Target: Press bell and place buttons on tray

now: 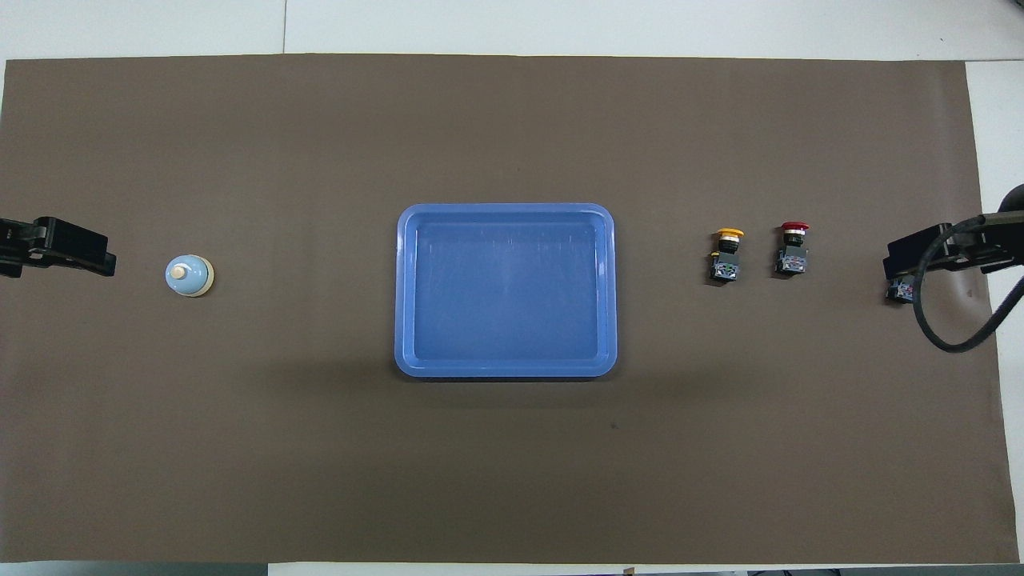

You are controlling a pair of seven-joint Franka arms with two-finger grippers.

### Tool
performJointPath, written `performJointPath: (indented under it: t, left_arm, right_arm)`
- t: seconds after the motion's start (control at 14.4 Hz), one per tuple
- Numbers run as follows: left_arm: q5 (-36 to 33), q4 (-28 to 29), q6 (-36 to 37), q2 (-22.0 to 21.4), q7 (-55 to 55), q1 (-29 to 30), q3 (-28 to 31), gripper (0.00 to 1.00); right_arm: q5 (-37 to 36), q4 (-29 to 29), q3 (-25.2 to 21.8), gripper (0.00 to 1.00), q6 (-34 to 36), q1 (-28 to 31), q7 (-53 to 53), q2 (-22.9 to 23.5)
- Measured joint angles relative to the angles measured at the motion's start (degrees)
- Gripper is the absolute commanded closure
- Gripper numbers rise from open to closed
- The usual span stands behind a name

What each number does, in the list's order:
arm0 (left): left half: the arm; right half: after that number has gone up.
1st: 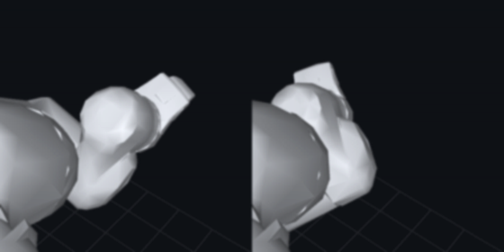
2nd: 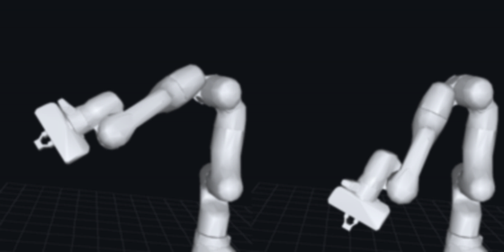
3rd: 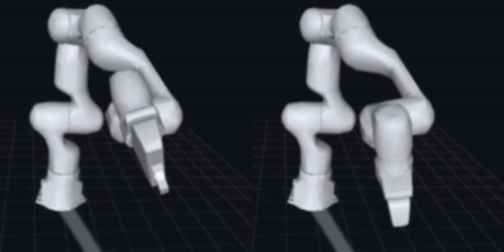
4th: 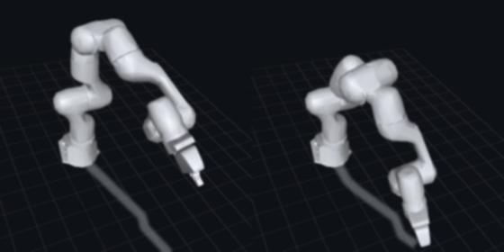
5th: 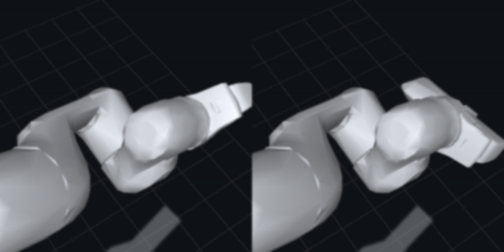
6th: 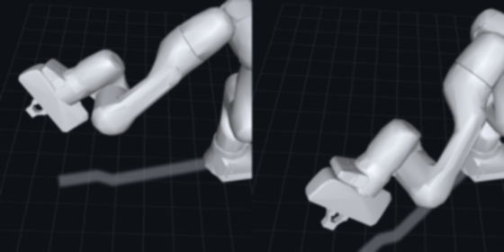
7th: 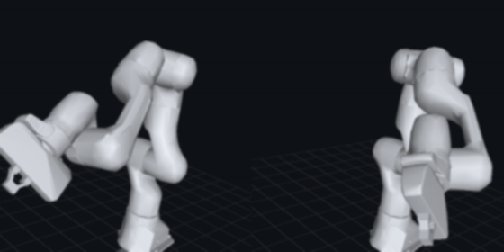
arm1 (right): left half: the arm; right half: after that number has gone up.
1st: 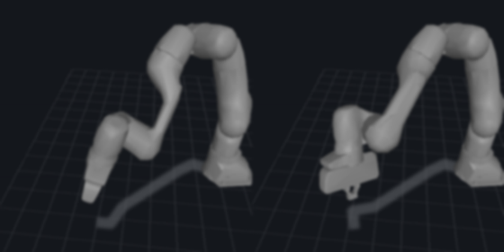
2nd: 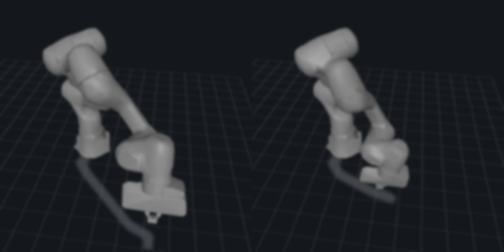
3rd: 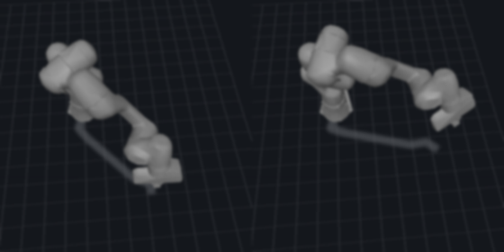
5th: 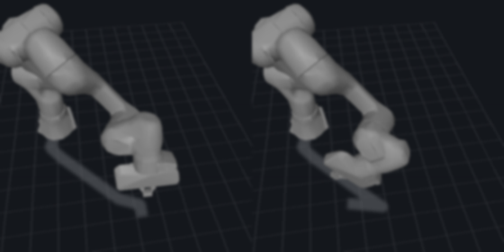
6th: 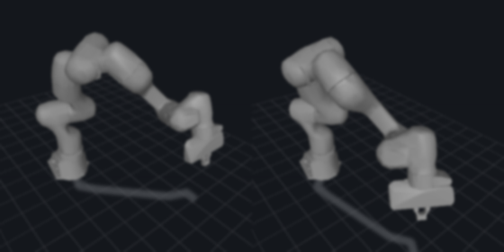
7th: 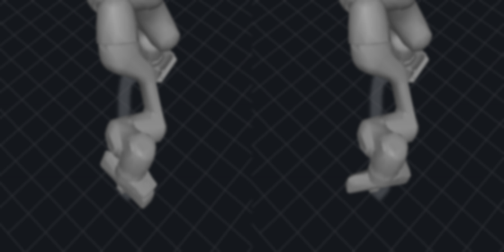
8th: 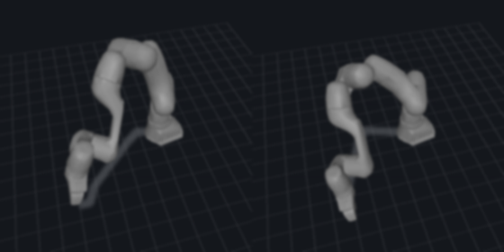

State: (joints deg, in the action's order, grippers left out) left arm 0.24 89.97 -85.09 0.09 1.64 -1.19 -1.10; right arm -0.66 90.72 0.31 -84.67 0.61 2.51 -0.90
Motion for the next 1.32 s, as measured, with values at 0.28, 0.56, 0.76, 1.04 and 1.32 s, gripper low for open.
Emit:
performJointPath:
  t: [0.28, 0.56, 0.76, 1.04, 1.32]
  left_arm:
    - [0.00, 0.01, 0.00, 0.00, 0.00, 0.03, 0.09, 0.00]
    - [0.00, 0.01, 0.00, 0.00, 0.00, 0.12, 0.29, 0.00]
    - [0.00, 0.06, -0.36, -0.01, -0.57, 0.14, 0.39, 1.00]
    - [0.00, 0.73, -0.78, -0.04, -0.75, 0.14, 0.40, 1.00]
    - [-0.04, 4.70, -5.29, -0.04, -0.75, 0.25, 0.43, 1.00]
  right_arm:
    - [0.00, 0.00, 0.00, 0.00, 0.00, 0.00, 0.00, 0.00]
    - [0.00, 0.00, 0.00, 0.00, 0.00, 0.00, 0.00, 0.00]
    - [0.00, 0.00, 0.00, 0.00, 0.00, 0.00, 0.00, 0.00]
    - [0.00, 0.00, 0.00, 0.00, 0.00, 0.00, 0.00, 0.00]
    - [0.00, 0.00, 0.00, 0.00, 0.00, 0.00, 0.00, 0.00]
